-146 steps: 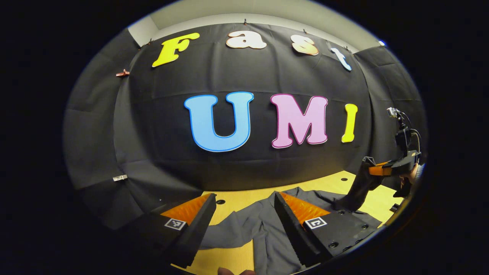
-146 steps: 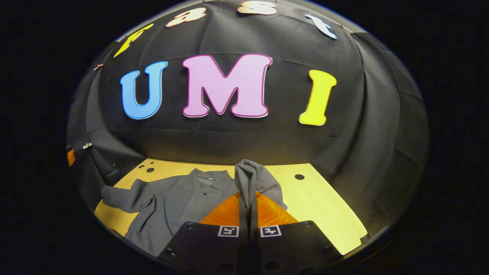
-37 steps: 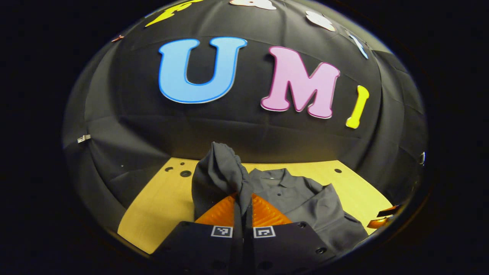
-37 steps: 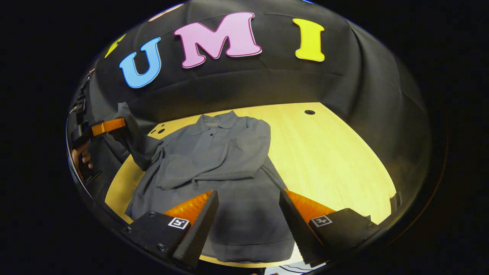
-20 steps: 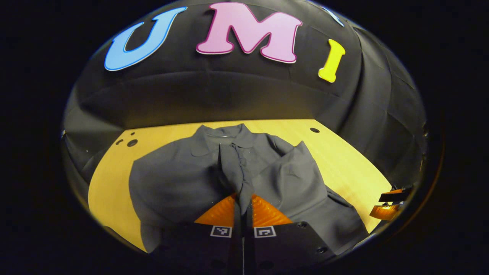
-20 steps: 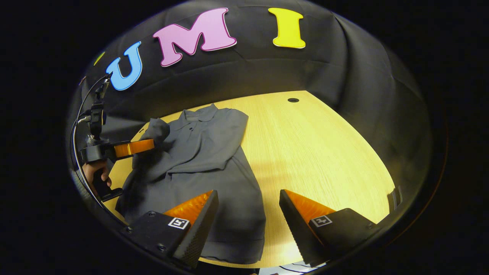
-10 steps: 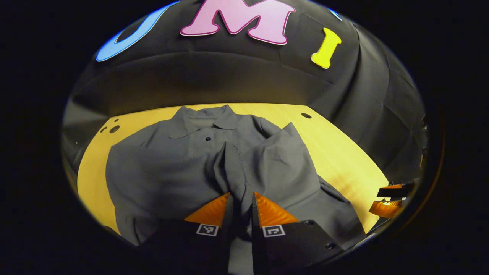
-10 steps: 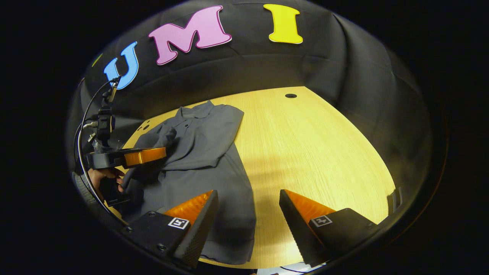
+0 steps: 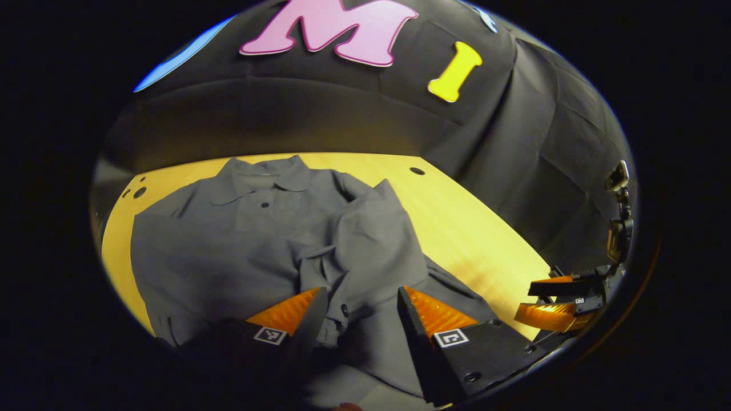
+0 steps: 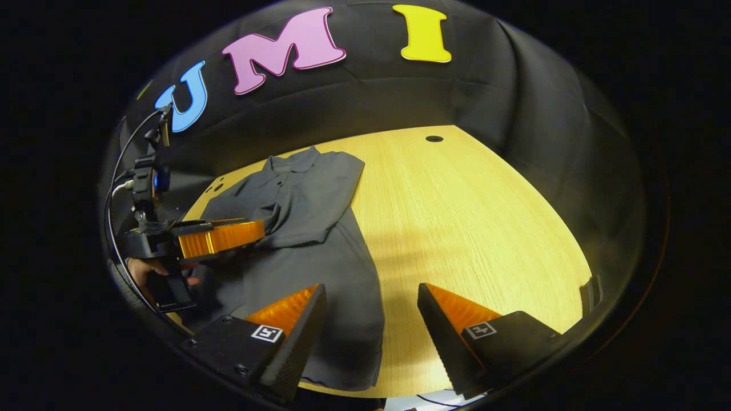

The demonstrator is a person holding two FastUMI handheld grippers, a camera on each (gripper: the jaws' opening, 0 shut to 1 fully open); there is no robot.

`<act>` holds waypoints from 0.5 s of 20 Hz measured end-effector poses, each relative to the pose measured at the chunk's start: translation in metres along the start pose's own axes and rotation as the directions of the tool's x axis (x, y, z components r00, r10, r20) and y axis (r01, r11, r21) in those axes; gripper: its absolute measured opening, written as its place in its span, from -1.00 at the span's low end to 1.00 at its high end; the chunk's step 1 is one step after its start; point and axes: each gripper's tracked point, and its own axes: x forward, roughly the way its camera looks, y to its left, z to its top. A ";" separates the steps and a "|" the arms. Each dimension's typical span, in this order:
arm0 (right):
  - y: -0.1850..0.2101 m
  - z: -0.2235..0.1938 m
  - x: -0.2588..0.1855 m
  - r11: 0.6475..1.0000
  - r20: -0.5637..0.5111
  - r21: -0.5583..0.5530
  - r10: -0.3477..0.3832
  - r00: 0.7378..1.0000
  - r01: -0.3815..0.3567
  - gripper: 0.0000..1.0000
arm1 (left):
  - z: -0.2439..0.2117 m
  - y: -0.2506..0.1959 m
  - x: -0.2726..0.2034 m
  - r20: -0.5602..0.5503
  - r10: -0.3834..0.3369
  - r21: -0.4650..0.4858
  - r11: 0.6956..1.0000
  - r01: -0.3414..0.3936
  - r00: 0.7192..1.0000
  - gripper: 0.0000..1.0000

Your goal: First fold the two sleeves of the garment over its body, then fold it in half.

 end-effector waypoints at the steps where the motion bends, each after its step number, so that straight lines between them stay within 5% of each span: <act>1: 0.002 0.000 -0.002 1.000 0.001 -0.001 -0.001 1.000 0.001 0.98 | 0.001 -0.005 -0.004 0.005 -0.012 0.014 1.000 0.012 1.000 0.70; 3: 0.003 0.001 -0.007 1.000 0.011 -0.010 -0.009 1.000 0.009 0.97 | -0.002 -0.010 -0.016 0.007 -0.027 0.036 0.999 0.027 1.000 0.89; 10: 0.015 -0.018 -0.027 0.999 -0.018 -0.040 -0.006 1.000 0.005 0.98 | -0.014 -0.010 -0.084 0.037 -0.045 0.028 0.999 0.044 0.998 0.89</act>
